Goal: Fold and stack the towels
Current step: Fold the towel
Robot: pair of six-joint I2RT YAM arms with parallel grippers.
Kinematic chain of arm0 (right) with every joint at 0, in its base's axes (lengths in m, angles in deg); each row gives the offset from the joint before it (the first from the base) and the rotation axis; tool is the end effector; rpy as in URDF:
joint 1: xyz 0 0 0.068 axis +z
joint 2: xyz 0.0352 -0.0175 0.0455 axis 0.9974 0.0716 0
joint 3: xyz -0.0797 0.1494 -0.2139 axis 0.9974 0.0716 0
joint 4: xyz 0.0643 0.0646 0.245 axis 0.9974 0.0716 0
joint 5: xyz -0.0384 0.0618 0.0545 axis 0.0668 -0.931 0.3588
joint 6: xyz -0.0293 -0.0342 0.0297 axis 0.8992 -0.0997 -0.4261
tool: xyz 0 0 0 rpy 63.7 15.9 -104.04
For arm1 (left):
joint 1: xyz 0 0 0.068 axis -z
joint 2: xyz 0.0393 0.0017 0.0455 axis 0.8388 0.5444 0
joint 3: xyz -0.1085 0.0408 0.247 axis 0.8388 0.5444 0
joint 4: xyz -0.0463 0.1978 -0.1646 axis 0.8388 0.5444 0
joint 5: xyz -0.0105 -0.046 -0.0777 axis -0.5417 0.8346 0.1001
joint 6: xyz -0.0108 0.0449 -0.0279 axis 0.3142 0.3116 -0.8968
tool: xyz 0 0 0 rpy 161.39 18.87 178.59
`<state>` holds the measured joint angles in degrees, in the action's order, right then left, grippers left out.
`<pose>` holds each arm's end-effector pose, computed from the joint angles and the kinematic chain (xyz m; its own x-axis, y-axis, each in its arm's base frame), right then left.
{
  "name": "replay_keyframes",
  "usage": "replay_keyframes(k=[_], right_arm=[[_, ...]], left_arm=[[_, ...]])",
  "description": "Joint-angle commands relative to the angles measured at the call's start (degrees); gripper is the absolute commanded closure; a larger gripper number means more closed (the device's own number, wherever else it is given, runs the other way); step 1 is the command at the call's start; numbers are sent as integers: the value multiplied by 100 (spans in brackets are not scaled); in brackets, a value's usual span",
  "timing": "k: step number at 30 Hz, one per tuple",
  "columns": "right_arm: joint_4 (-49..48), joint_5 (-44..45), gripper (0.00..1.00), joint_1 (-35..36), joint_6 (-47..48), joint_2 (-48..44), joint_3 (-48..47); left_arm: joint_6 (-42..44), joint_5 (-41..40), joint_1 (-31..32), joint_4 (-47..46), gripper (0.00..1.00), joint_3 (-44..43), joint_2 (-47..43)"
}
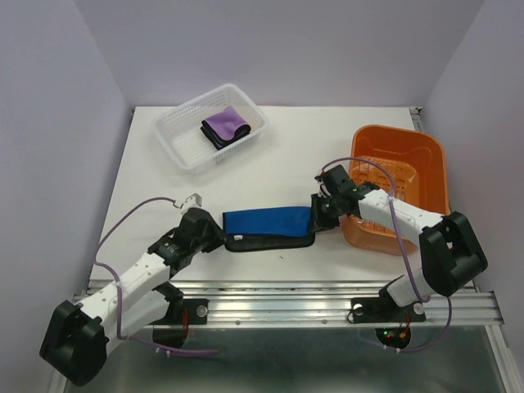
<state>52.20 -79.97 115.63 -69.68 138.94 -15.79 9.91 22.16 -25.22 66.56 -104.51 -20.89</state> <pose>0.2386 0.1483 0.1952 -0.9672 -0.0243 -0.2527 -0.1375 0.8870 0.4409 0.1518 -0.0915 0.1847 -0.6989 -0.4680 -0.5409 -0.0812 0.8032 -0.5901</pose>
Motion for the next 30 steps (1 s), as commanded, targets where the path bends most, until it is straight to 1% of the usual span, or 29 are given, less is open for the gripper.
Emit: replay_keyframes(k=[1, 2, 4, 5, 6, 8, 9, 11, 12, 14, 15, 17, 18, 20, 21, 23, 26, 30], right_arm=[[138, 288, 77, 59, 74, 9, -22], [147, 323, 75, 67, 74, 17, -22], [165, 376, 67, 59, 56, 9, -39], [165, 350, 62, 67, 48, 0, -39], [156, 307, 59, 67, 47, -18, -57], [165, 289, 57, 76, 47, -61, -66], [182, 297, 56, 94, 39, -88, -83], [235, 324, 53, 102, 30, -149, -153], [261, 333, 51, 120, 39, -167, -180], [323, 359, 50, 129, 65, -202, -267], [340, 376, 48, 138, 65, -237, -303], [419, 403, 42, 164, 65, -272, -373], [454, 446, 36, 173, 74, -290, -460], [525, 499, 29, 199, 83, -325, -549], [551, 500, 21, 199, 109, -325, -654], [613, 430, 0, 234, 161, -308, -786], [596, 289, 0, 296, 241, -238, -1006], [464, 87, 0, 436, 224, -71, -1164]], left_arm=[[-67, -203, 11, 65, 53, 111, -131], [-67, -194, 11, 91, 48, 102, -131], [-93, -212, 11, 179, 41, 85, -166], [-94, -203, 11, 188, 33, 85, -210], [-111, -194, 11, 223, 30, 85, -306], [-111, -168, 11, 241, 27, 76, -430], [-120, -168, 11, 276, 23, 41, -552], [-120, -168, 11, 381, 21, -12, -658], [-94, -159, 11, 425, 17, -64, -763], [-102, -150, 11, 417, 9, -82, -834], [-102, -159, 11, 426, 1, -117, -852], [-94, -220, 11, 399, 1, -144, -808], [-76, -316, 11, 373, 1, -187, -704], [-32, -422, 11, 364, 1, -249, -580], [-6, -527, 11, 321, 1, -310, -432], [38, -624, 11, 259, 1, -372, -282], [12, -861, 3, 5, 2, -381, -35], [126, -810, -15, -549, 7, -398, 403]])
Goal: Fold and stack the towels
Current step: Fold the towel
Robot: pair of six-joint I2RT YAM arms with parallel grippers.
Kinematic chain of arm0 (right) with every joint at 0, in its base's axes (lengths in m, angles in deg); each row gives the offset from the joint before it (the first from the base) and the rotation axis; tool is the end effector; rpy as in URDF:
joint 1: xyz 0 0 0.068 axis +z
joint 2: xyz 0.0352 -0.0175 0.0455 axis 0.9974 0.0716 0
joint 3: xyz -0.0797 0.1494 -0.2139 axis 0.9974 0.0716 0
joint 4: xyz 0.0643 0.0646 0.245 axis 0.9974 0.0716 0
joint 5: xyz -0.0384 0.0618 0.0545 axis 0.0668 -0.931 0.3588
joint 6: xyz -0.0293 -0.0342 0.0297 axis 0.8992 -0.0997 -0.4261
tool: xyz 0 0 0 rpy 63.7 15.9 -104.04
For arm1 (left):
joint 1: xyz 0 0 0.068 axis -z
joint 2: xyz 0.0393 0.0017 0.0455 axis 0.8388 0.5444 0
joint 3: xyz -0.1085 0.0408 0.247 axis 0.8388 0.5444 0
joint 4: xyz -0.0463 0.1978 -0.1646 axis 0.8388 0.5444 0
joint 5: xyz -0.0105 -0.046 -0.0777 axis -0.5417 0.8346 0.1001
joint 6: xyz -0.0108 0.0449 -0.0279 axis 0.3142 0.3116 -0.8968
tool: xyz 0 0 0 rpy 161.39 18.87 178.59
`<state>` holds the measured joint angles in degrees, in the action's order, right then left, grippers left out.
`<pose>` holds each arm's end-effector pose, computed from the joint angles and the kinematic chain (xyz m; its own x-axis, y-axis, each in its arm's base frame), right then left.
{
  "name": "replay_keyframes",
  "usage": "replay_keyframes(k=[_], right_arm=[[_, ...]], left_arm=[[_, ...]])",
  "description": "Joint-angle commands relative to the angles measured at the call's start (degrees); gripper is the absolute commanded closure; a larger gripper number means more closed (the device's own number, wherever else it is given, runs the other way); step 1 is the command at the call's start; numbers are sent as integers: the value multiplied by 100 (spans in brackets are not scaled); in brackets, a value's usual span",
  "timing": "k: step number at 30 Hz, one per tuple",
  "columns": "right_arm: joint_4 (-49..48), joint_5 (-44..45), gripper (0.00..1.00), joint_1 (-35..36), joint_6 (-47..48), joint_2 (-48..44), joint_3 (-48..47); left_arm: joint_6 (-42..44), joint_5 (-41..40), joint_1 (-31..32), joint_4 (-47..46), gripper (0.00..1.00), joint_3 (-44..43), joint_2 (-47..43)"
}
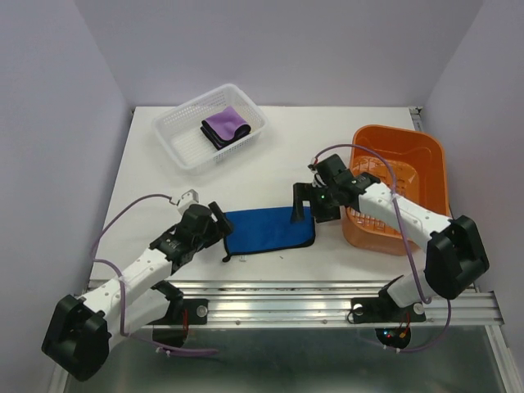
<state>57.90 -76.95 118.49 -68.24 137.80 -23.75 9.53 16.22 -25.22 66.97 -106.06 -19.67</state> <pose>0.2412 0.1644 0.2359 -0.9395 -0.0738 -0.3346 -0.2162 0.8852 0.4119 0.1573 -0.0906 0.1899 -0.6403 -0.4987 -0.5843 -0.1349 0.8218 -0.5536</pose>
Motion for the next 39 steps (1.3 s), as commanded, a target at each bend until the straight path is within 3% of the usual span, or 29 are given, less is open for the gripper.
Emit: replay_keyframes(k=[1, 9, 23, 33, 37, 39], right_arm=[[-176, -259, 0, 176, 62, 69, -378], [-915, -383, 0, 352, -184, 517, -54], [-1425, 4, 0, 352, -150, 1291, 291], [-1250, 497, 0, 352, -79, 571, 255], [-1144, 611, 0, 352, -158, 273, 308], [-1109, 664, 0, 352, -202, 167, 334]], left_arm=[[189, -197, -24, -652, 7, -278, 387], [401, 22, -226, -942, 19, -481, 1318], [568, 172, -331, -1154, 45, -569, 1776], [664, 453, -349, -1180, 54, -648, 2251], [734, 558, -340, -1251, 69, -578, 2304], [813, 532, -340, -1259, 91, -586, 2348]])
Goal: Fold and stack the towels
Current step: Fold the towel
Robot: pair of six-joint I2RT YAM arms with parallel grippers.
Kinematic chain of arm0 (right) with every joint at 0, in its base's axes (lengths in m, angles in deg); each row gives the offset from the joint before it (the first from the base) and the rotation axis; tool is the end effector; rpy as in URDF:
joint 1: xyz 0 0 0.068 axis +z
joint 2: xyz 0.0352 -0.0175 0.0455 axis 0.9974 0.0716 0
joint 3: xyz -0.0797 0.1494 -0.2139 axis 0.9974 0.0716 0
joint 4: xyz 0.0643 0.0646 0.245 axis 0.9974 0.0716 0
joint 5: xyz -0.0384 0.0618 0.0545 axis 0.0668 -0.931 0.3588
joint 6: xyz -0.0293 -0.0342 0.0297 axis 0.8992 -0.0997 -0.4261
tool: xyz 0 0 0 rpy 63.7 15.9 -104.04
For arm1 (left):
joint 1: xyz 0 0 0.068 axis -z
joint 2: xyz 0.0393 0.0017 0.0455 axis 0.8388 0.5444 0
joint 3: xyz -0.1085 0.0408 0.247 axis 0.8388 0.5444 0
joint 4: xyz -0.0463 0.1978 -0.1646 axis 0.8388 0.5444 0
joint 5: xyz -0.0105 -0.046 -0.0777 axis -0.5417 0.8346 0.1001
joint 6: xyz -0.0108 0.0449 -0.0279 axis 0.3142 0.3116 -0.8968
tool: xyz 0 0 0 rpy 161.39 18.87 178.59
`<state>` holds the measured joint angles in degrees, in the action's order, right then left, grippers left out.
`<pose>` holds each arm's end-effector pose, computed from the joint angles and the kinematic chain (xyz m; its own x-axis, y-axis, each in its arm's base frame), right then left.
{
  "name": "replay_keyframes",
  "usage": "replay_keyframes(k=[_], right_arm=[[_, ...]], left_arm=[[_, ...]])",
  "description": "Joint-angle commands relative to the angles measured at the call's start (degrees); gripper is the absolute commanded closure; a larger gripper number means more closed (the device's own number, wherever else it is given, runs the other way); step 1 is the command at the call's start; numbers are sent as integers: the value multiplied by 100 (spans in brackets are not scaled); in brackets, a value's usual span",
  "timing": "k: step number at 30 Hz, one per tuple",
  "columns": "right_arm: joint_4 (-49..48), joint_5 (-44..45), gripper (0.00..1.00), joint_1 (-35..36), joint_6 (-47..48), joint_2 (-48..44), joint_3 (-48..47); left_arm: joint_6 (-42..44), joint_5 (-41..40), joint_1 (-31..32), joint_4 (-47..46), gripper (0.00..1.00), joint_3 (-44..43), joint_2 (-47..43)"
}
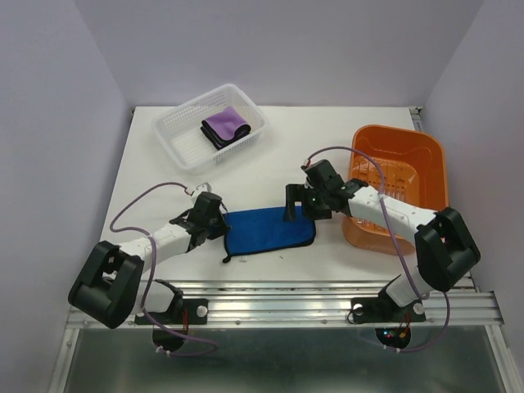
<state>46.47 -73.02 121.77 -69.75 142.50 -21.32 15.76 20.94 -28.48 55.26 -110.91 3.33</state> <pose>0.2500 0.1885 0.2107 -0.9086 -0.0728 -0.4113 -0.2493 0.8846 0.3941 0.2082 -0.1098 0.1577 -0.7280 -0.3961 -0.5596 -0.1184 0.8766 -0.4665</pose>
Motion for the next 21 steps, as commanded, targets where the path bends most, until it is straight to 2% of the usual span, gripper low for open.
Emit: replay_keyframes(k=[1, 7, 12, 21], right_arm=[[60, 296, 0, 24, -86, -365, 109], [307, 867, 0, 33, -183, -690, 144], [281, 956, 0, 24, -166, -620, 136], [-308, 833, 0, 86, -456, -374, 276]], left_arm=[[208, 34, -15, -53, 100, -127, 109], [77, -800, -15, 587, 100, -417, 23], [50, -1564, -23, 1159, 100, -620, -355], [94, -1584, -41, 1547, 100, -839, -848]])
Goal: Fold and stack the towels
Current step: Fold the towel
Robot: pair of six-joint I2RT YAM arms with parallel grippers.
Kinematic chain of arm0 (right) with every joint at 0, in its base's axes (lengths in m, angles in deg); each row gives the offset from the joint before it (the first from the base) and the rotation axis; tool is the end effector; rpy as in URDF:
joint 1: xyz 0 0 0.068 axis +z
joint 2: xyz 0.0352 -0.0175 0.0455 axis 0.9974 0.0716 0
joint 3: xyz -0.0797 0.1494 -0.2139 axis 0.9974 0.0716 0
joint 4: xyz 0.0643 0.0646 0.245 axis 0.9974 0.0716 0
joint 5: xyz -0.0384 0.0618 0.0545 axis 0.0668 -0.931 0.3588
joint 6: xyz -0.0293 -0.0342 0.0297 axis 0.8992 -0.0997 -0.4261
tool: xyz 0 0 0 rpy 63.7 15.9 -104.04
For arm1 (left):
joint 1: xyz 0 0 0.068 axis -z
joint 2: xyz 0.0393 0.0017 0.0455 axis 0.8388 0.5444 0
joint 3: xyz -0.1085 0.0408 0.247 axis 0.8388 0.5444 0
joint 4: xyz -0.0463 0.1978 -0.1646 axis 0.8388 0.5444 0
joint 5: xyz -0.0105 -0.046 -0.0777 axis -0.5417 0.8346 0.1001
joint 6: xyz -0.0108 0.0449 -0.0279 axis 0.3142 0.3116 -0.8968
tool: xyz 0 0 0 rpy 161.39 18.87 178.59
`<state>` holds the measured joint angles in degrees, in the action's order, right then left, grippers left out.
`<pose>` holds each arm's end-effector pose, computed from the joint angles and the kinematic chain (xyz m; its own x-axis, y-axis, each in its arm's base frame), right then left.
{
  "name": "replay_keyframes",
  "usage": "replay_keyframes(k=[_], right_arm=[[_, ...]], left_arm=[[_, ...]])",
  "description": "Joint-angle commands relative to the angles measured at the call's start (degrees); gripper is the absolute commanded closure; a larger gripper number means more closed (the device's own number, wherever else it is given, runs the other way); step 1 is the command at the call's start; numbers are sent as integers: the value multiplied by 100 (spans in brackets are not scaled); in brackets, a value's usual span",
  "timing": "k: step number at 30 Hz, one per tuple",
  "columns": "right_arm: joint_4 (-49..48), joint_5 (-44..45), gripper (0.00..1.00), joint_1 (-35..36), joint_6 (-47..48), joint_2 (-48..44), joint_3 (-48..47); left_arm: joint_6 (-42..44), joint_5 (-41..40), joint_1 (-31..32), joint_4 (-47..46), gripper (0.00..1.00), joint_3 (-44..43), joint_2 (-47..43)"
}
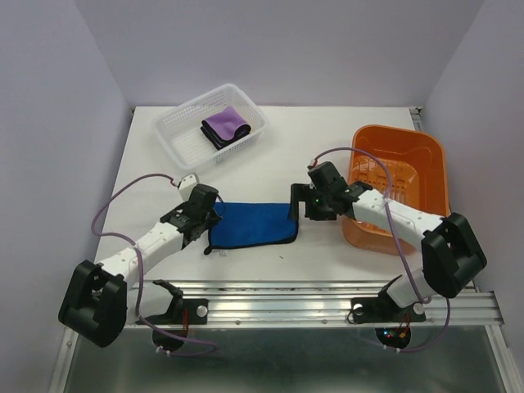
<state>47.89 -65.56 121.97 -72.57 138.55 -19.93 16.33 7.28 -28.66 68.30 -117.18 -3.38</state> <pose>0.2416 0.1781 0.2212 -0.8867 0.0011 -0.4623 -0.1710 0.9284 0.3300 0.2072 -0.0990 0.1994 -0.6100 -0.4158 -0.6745 -0.2382 0.9081 -0.3444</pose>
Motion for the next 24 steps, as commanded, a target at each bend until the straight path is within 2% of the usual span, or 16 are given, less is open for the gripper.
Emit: replay_keyframes(k=[1, 5, 9, 12, 14, 15, 18, 24], right_arm=[[-503, 61, 0, 66, -183, 56, 136], [-574, 96, 5, 93, -244, 390, 31], [-653, 219, 38, 93, -288, 733, 13], [-617, 386, 44, 110, -314, 848, 40], [-661, 316, 51, 110, -288, 935, 110], [-696, 299, 58, 119, -288, 962, 145], [-837, 53, 67, 128, -288, 1041, 294], [-978, -71, 80, 172, -323, 1173, 453]], left_arm=[[37, -104, -23, 233, 100, -230, -177], [2, 2, -23, 260, 100, -291, -186], [-15, 186, -23, 260, 100, -326, -186], [-7, 336, -23, 207, 100, -326, -221], [11, 547, -23, 84, 100, -300, -274], [11, 669, -23, 49, 100, -265, -326], [-7, 801, -23, -39, 100, -256, -414], [11, 1346, -23, -232, 100, -230, -677]])
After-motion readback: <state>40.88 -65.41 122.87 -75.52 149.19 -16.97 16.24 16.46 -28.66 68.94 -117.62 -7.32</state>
